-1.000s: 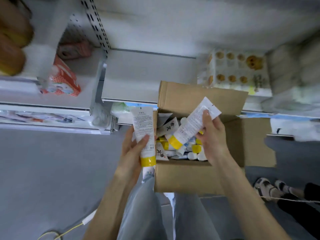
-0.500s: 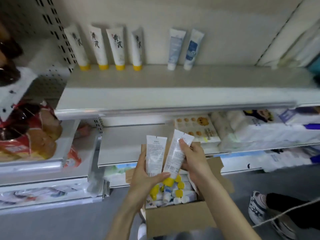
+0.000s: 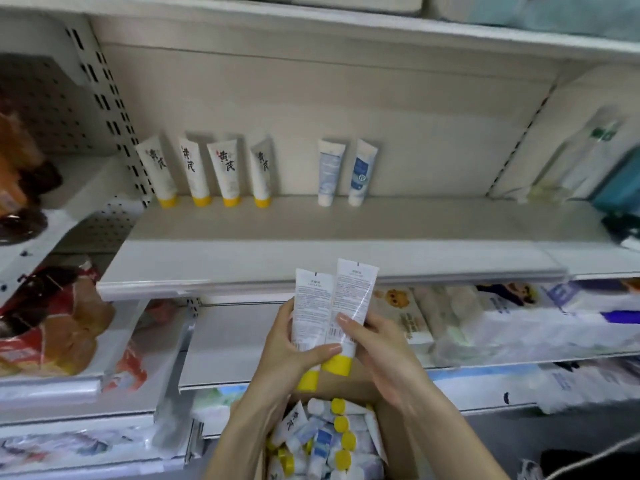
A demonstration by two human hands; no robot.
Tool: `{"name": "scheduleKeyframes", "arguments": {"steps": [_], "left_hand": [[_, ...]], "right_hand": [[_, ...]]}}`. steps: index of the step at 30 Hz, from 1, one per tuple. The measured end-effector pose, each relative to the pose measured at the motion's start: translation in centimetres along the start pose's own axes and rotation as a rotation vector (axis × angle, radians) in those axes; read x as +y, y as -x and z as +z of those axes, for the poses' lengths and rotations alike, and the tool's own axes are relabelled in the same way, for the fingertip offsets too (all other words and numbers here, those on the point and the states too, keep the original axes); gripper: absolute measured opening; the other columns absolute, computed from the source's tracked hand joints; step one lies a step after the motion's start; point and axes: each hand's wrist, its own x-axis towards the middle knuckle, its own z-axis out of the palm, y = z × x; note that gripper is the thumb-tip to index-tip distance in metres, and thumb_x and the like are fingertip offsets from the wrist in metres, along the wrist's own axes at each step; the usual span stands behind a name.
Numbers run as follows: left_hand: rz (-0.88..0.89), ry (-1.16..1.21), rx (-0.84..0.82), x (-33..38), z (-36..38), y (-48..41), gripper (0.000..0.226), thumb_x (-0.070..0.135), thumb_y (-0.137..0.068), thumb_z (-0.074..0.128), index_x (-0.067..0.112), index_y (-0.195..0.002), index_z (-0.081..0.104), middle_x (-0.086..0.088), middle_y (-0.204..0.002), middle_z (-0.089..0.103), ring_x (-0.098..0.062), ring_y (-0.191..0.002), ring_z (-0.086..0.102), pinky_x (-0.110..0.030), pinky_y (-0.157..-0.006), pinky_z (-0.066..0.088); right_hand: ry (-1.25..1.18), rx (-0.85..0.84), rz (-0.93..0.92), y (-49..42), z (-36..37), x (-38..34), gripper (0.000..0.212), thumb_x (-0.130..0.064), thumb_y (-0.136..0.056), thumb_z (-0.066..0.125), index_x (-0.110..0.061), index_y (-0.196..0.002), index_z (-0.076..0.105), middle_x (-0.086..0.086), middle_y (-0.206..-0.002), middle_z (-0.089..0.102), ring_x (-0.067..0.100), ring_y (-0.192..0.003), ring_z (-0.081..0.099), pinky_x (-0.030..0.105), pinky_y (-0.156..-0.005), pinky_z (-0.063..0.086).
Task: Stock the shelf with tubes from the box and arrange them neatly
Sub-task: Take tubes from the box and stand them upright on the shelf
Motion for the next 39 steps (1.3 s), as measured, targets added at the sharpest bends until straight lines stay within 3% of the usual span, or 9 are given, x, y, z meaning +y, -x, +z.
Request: {"name": "scheduleKeyframes", "arguments": {"steps": [4, 7, 14, 19, 28, 32, 34, 37, 39], "left_hand": [[0.011, -0.001, 0.038, 0.6, 2.4, -2.4, 0.071, 0.008, -0.055, 0.084, 0.023, -0.118, 0.054, 0.000, -0.109, 0.070, -0.016, -0.099, 0.067, -0.032, -0.081, 0.056], [-0.011, 0.101, 0.106, 0.9, 4.2, -4.8, 0.051, 0.001, -0.076, 0.073, 0.022, -0.118, 0.054, -0.005, -0.105, 0.071, -0.026, -0.096, 0.068, -0.037, -0.079, 0.056], [0.105, 0.248, 0.318, 3.0, 4.5, -13.1, 0.038, 0.003, -0.092, 0.051, 0.021, -0.126, 0.048, -0.010, -0.116, 0.064, -0.025, -0.094, 0.067, -0.032, -0.073, 0.056], [0.225, 0.090, 0.422, 3.0, 2.9, -17.3, 0.052, 0.000, -0.084, 0.063, 0.021, -0.129, 0.048, -0.008, -0.118, 0.064, -0.021, -0.104, 0.062, -0.030, -0.084, 0.052], [0.262, -0.152, 0.605, 3.3, -2.9, -18.5, 0.046, -0.012, -0.078, 0.064, 0.007, -0.119, 0.052, -0.007, -0.108, 0.067, -0.016, -0.096, 0.065, -0.018, -0.076, 0.054], [0.260, -0.416, 0.602, 3.8, -6.5, -19.0, 0.053, 0.018, -0.073, 0.072, 0.023, -0.122, 0.050, 0.005, -0.112, 0.066, -0.014, -0.102, 0.063, -0.037, -0.087, 0.052], [0.229, -0.506, 0.554, 3.8, -7.7, -19.3, 0.057, 0.019, -0.077, 0.072, 0.021, -0.129, 0.046, 0.006, -0.112, 0.065, -0.015, -0.102, 0.063, -0.030, -0.085, 0.052], [0.208, -0.568, 0.501, 4.0, -8.7, -19.7, 0.046, 0.005, -0.081, 0.069, 0.013, -0.122, 0.050, 0.007, -0.099, 0.066, 0.004, -0.086, 0.063, -0.004, -0.069, 0.044], [0.207, -0.590, 0.466, 4.0, -9.3, -19.9, 0.040, 0.003, -0.080, 0.070, 0.015, -0.114, 0.053, 0.013, -0.093, 0.065, 0.011, -0.080, 0.062, -0.003, -0.065, 0.043]], "right_hand": [[0.114, 0.010, 0.014, -2.1, -2.3, -2.0, 0.024, -0.019, -0.090, 0.059, -0.014, -0.113, 0.064, 0.002, -0.104, 0.073, 0.017, -0.095, 0.069, 0.029, -0.074, 0.055], [0.149, 0.032, 0.051, -4.7, -4.7, -3.8, 0.024, -0.025, -0.091, 0.059, -0.011, -0.109, 0.065, 0.005, -0.098, 0.073, 0.021, -0.088, 0.071, 0.032, -0.068, 0.055], [0.093, 0.095, -0.067, -11.9, -9.8, -8.6, 0.015, -0.013, -0.092, 0.057, -0.006, -0.104, 0.061, 0.014, -0.093, 0.069, 0.026, -0.078, 0.066, 0.030, -0.054, 0.054], [0.128, 0.039, -0.118, -16.2, -11.0, -8.8, 0.011, -0.003, -0.089, 0.057, -0.012, -0.096, 0.061, 0.006, -0.091, 0.069, 0.020, -0.082, 0.065, 0.039, -0.078, 0.052], [0.341, -0.171, -0.293, -21.2, -3.6, -5.1, 0.025, 0.003, -0.085, 0.062, -0.018, -0.097, 0.054, -0.004, -0.093, 0.069, 0.009, -0.083, 0.066, 0.017, -0.071, 0.051], [0.417, -0.159, -0.387, -23.7, 0.0, -3.7, 0.034, 0.006, -0.082, 0.063, -0.025, -0.091, 0.052, -0.002, -0.087, 0.065, 0.010, -0.079, 0.060, 0.017, -0.071, 0.049], [0.440, -0.108, -0.386, -24.9, 0.8, -2.9, 0.040, 0.007, -0.079, 0.066, -0.028, -0.089, 0.052, 0.000, -0.087, 0.064, 0.014, -0.079, 0.058, 0.024, -0.075, 0.049], [0.485, -0.037, -0.363, -26.0, 1.0, -1.7, 0.040, 0.004, -0.076, 0.071, -0.030, -0.087, 0.052, -0.002, -0.086, 0.066, 0.021, -0.080, 0.061, 0.035, -0.079, 0.052], [0.521, 0.016, -0.370, -26.4, 1.1, -1.4, 0.040, -0.001, -0.074, 0.074, -0.033, -0.087, 0.054, -0.004, -0.087, 0.068, 0.025, -0.084, 0.066, 0.040, -0.081, 0.053]]}}
